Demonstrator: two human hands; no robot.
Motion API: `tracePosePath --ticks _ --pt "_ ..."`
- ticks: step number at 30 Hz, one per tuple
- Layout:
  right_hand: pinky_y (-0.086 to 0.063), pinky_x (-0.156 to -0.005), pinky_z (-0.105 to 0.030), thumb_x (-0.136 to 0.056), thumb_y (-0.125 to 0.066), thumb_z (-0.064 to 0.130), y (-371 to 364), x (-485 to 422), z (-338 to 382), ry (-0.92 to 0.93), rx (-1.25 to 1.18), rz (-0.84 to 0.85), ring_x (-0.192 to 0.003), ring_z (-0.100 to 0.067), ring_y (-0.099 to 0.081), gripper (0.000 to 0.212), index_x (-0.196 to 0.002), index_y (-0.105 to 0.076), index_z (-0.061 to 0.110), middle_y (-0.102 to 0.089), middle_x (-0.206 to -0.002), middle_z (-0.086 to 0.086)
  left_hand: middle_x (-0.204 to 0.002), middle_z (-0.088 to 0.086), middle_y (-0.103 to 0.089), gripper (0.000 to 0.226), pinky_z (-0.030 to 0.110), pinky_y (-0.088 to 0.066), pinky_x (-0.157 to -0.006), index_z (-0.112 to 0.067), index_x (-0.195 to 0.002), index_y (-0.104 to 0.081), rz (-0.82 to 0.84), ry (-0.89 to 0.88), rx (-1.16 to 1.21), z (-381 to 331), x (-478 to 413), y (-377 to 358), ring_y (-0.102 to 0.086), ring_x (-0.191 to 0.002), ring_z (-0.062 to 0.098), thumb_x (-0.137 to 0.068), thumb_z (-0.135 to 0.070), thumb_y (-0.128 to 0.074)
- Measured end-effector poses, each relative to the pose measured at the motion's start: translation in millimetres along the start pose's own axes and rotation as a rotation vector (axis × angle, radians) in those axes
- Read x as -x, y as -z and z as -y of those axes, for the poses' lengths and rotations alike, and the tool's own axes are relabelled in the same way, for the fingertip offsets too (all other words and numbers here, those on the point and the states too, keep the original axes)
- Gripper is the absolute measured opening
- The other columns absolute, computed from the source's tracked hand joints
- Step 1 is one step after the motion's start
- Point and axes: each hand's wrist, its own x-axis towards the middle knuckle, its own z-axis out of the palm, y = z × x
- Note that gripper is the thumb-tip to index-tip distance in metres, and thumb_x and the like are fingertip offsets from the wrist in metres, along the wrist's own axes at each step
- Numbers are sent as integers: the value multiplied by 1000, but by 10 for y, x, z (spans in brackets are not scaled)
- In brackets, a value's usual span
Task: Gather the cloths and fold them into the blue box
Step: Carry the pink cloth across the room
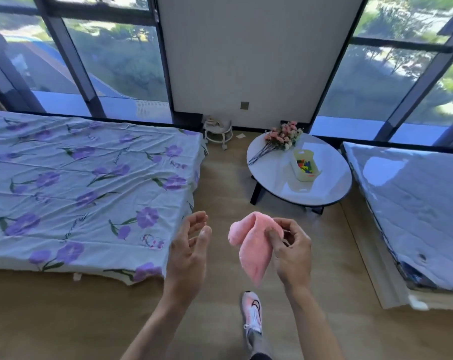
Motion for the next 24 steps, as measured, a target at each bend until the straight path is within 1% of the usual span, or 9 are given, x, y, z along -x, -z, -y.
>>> tracePosePath --ticks 1,4,6,8,10,12,15,18,24 --pt "-54 -64 -22 -89 -68 2 -48 -285 -34 1 0 13 -76 -12 -69 19 -92 -73 20 -75 -87 1 -117 -10 -68 32 25 -48 -96 -27 -119 -62 -15 2 -8 31 -226 -119 -62 -113 3 -90 -36 -53" --pt "-58 -66 -29 -90 -68 5 -182 -1082 -71 -6 8 64 -78 -16 -71 19 -93 -72 23 -76 -88 -1 -117 -11 -68 35 17 -46 -92 -25 -122 -61 -53 -7 -33 63 -832 -451 -62 -111 1 -90 -36 -51" --pt "-56 -64 -25 -90 -67 6 -272 -1651 -42 9 10 107 -76 -12 -70 20 -93 -72 24 -75 -87 1 -116 -10 -68 34 12 -46 -89 -23 -122 -60 -93 -9 -41 50 -1286 -686 -62 -111 0 -91 -35 -51" --pt "-53 -64 -19 -90 -67 6 -352 -2149 23 7 32 135 -76 -9 -68 20 -94 -71 26 -75 -86 3 -114 -9 -68 25 8 -47 -86 -21 -120 -61 -131 1 -36 8 -1684 -874 -63 -108 1 -97 -28 -53" --pt "-52 -64 -17 -91 -67 8 -450 -2637 95 26 38 161 -76 -4 -67 19 -95 -71 26 -74 -86 7 -113 -8 -68 20 8 -47 -87 -21 -119 -61 -163 -14 -47 -44 -2088 -1039 -63 -107 1 -102 -19 -53" --pt "-51 -63 -16 -91 -68 8 -581 -3064 141 6 33 162 -74 0 -65 17 -95 -70 25 -73 -86 8 -113 -8 -67 20 8 -47 -87 -20 -119 -62 -174 -7 -67 -72 -2463 -1165 -62 -107 0 -102 -16 -52" --pt "-51 -62 -15 -92 -68 9 -831 -3610 141 12 14 154 -73 3 -63 15 -96 -70 23 -73 -88 6 -112 -6 -68 20 6 -46 -85 -19 -118 -63 -207 0 -34 -49 -3034 -1312 -63 -106 0 -100 -21 -54" --pt "-51 -63 -15 -93 -68 10 -1142 -4155 19 -13 21 136 -76 2 -63 12 -98 -70 21 -73 -92 4 -112 -8 -68 30 9 -48 -87 -19 -118 -63 -198 40 23 52 -3675 -1436 -64 -106 1 -92 -30 -53" --pt "-52 -63 -15 -93 -69 11 -1982 -5288 -147 -22 80 85 -81 1 -63 12 -99 -70 21 -73 -96 1 -111 -9 -67 31 7 -45 -85 -20 -118 -62 -101 38 8 271 -5231 -1484 -62 -107 2 -92 -33 -52"
